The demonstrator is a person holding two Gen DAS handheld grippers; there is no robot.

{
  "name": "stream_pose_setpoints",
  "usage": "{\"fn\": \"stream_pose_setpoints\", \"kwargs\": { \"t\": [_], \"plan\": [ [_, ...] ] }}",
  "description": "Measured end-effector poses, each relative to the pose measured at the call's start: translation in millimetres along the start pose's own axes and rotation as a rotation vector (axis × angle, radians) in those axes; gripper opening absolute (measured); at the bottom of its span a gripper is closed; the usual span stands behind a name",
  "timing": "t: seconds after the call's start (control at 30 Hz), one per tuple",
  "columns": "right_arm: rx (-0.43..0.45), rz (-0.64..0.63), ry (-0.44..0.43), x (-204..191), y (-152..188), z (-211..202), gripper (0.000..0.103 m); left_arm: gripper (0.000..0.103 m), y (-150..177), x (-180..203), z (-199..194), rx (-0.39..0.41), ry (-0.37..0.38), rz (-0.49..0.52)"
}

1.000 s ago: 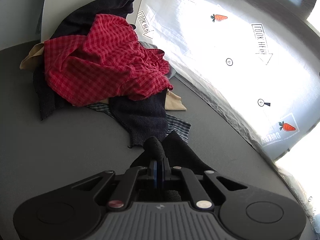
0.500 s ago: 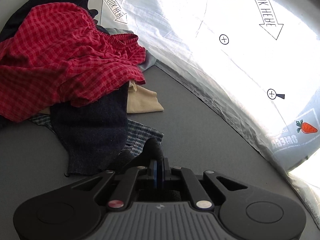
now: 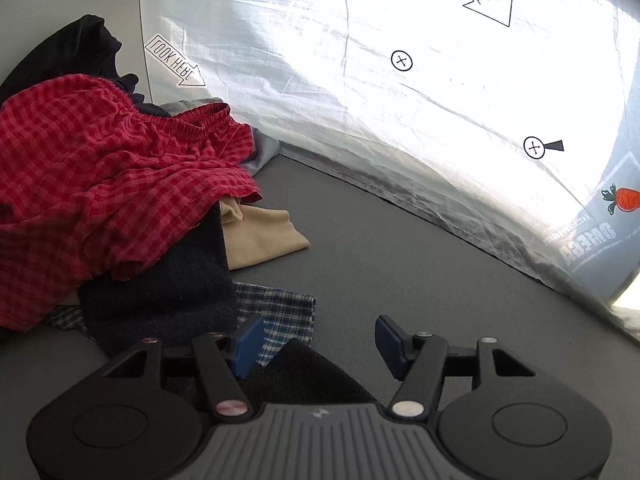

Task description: Fold clothes

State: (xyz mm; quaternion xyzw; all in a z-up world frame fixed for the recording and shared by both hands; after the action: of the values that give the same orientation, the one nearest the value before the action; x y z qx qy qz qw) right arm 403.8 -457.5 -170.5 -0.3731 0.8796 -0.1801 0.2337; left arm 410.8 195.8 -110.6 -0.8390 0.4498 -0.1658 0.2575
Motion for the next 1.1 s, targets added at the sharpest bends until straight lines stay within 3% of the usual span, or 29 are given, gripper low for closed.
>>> {"fn": "stream_pose_setpoints", "kwargs": {
  "t": [0.17,0.27,0.37,0.57,0.67,0.73,0.83,0.97,1.1],
  "plan": [
    [-0.071,-0.011,-0.171,-1.4,39.1,-29.3,0.052,0.082,41.9,16.4,-18.1,-0.059,0.003,0.212],
    [-0.17,0.005,-0.298,-2.3,71.6,-43.0,0.062,0.085,78.7,19.7,-21.1,-0.118,-0.02,0.345],
    [-0.255,0.036,-0.401,-2.2,113.5,-57.2,0.07,0.085,105.0,14.6,-18.2,-0.169,-0.034,0.409],
    [-0.455,0.176,-0.554,-11.9,200.1,-57.0,0.075,0.091,120.2,-8.7,-12.8,-0.205,-0.005,0.441],
    [-0.483,0.153,-0.559,-29.5,229.2,-55.2,0.075,0.092,113.4,-18.8,-10.5,-0.198,0.011,0.459],
    [-0.486,0.135,-0.563,-42.3,243.3,-55.5,0.075,0.098,108.7,-25.5,-6.6,-0.201,0.032,0.466],
    [-0.475,0.116,-0.583,-64.3,252.9,-52.1,0.077,0.103,106.0,-33.6,3.9,-0.211,0.077,0.478],
    [-0.467,0.092,-0.601,-92.6,256.4,-51.8,0.077,0.103,101.6,-38.9,10.0,-0.217,0.122,0.464],
    [-0.468,0.056,-0.683,-114.8,250.3,-64.1,0.078,0.103,100.8,-38.0,12.4,-0.205,0.128,0.46]
  ]
}}
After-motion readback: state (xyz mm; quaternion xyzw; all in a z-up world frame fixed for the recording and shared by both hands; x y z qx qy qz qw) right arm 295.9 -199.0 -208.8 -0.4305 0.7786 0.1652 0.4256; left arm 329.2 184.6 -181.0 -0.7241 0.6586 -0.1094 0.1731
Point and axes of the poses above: each gripper's, at about its wrist camera, not at the fingertips, and z roughly the way its jaws point, x to its right, y to its underside, the point moved 2 cm from there along z, roughly the way its jaws point, and after that the axes turned 10 degrees about -x, right-handed, at the moved point
